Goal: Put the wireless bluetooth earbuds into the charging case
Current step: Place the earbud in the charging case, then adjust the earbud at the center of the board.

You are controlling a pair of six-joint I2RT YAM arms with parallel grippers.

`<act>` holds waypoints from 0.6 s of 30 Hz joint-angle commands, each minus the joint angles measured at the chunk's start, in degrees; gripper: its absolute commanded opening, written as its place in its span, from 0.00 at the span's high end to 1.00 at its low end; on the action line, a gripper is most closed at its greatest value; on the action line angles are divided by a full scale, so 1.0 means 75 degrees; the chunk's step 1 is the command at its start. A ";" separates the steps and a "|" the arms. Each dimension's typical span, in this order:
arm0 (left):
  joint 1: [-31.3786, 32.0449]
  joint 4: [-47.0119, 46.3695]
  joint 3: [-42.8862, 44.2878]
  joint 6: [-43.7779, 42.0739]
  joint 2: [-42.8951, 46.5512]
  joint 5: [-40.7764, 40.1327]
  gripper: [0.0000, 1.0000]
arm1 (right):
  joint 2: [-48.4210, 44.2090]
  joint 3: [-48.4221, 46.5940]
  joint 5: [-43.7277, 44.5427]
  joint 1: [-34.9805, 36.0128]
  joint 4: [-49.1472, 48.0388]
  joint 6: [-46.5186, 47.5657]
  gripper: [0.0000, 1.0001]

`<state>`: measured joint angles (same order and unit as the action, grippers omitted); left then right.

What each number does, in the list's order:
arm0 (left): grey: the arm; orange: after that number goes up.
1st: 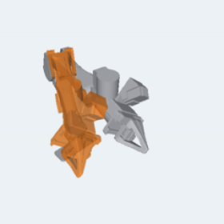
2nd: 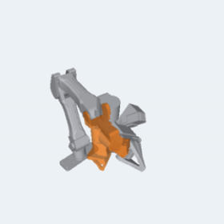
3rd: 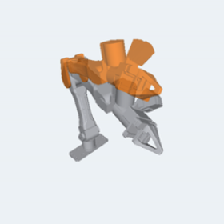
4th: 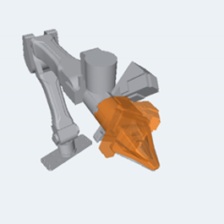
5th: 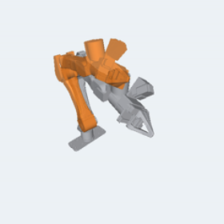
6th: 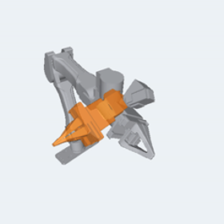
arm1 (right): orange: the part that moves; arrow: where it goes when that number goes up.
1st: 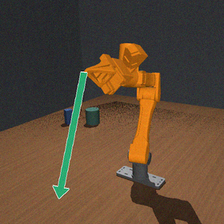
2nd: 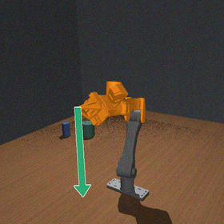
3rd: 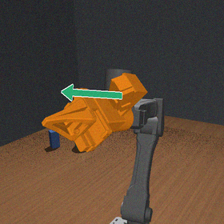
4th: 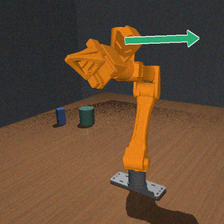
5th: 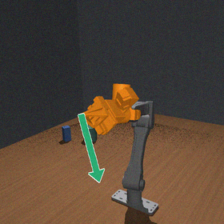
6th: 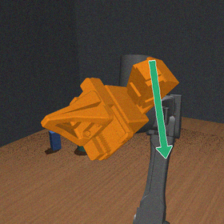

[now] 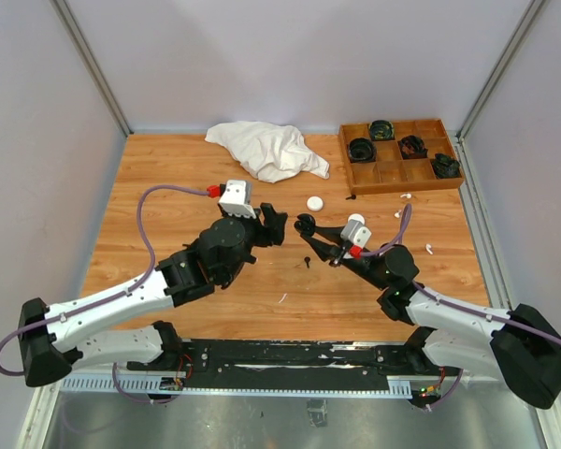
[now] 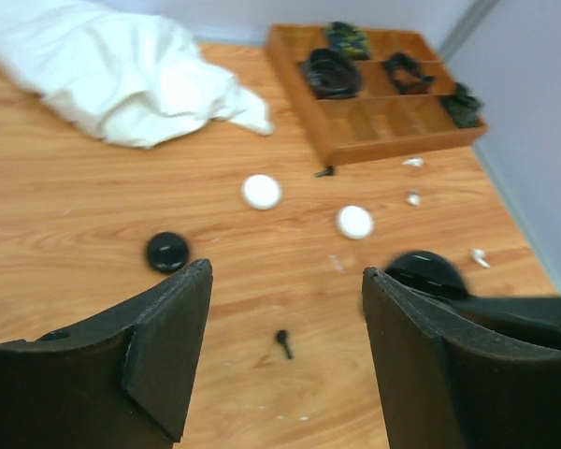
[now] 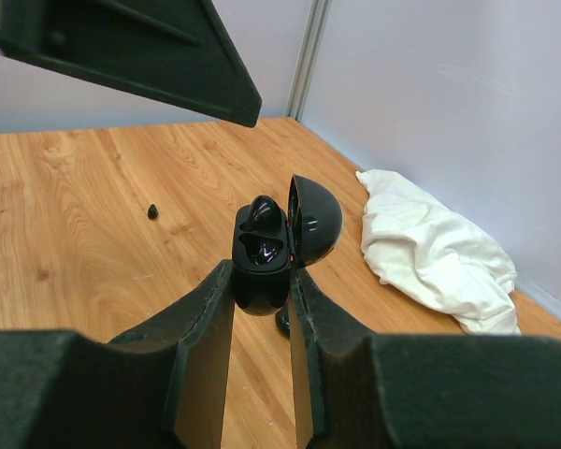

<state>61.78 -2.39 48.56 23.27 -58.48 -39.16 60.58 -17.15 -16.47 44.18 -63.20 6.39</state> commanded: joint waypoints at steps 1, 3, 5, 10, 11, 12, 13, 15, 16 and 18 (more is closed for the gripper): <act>-0.0926 0.1702 0.0292 0.0986 -0.0083 0.0161 0.29 | -0.0164 0.0153 0.0125 0.0162 -0.0398 0.0017 0.99; -0.1315 0.2036 0.0319 0.1155 -0.0117 0.0542 0.29 | -0.0216 0.0210 0.0133 0.0156 -0.0367 0.0057 0.99; -0.1687 0.2345 0.0358 0.1332 -0.0189 0.0824 0.29 | -0.0279 0.0255 0.0156 0.0156 -0.0294 0.0103 0.99; -0.2785 0.3160 0.0419 0.1726 -0.0491 0.1538 0.29 | -0.0319 0.0300 0.0139 0.0164 -0.0188 0.0232 0.99; -0.3006 0.3267 0.0401 0.1752 -0.0578 0.1639 0.29 | -0.0310 0.0305 0.0125 0.0158 -0.0187 0.0245 0.99; -0.3236 0.3371 0.0369 0.1766 -0.0641 0.1671 0.29 | -0.0308 0.0310 0.0113 0.0160 -0.0187 0.0253 0.99; -0.3475 0.3441 0.0320 0.1769 -0.0696 0.1730 0.29 | -0.0307 0.0317 0.0105 0.0156 -0.0187 0.0266 0.99; -0.3976 0.3485 0.0167 0.1734 -0.0794 0.1903 0.29 | -0.0303 0.0326 0.0071 0.0162 -0.0187 0.0272 0.99; -0.4304 0.3457 0.0079 0.1712 -0.0847 0.2008 0.29 | -0.0297 0.0335 0.0064 0.0164 -0.0197 0.0273 0.99; -0.4783 0.3363 -0.0085 0.1644 -0.0935 0.2230 0.30 | -0.0301 0.0378 0.0052 0.0161 -0.0232 0.0273 0.99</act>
<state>31.81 21.56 49.63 35.07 -64.53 -26.02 59.07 -15.44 -16.23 44.18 -62.87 7.44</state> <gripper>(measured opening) 0.707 0.274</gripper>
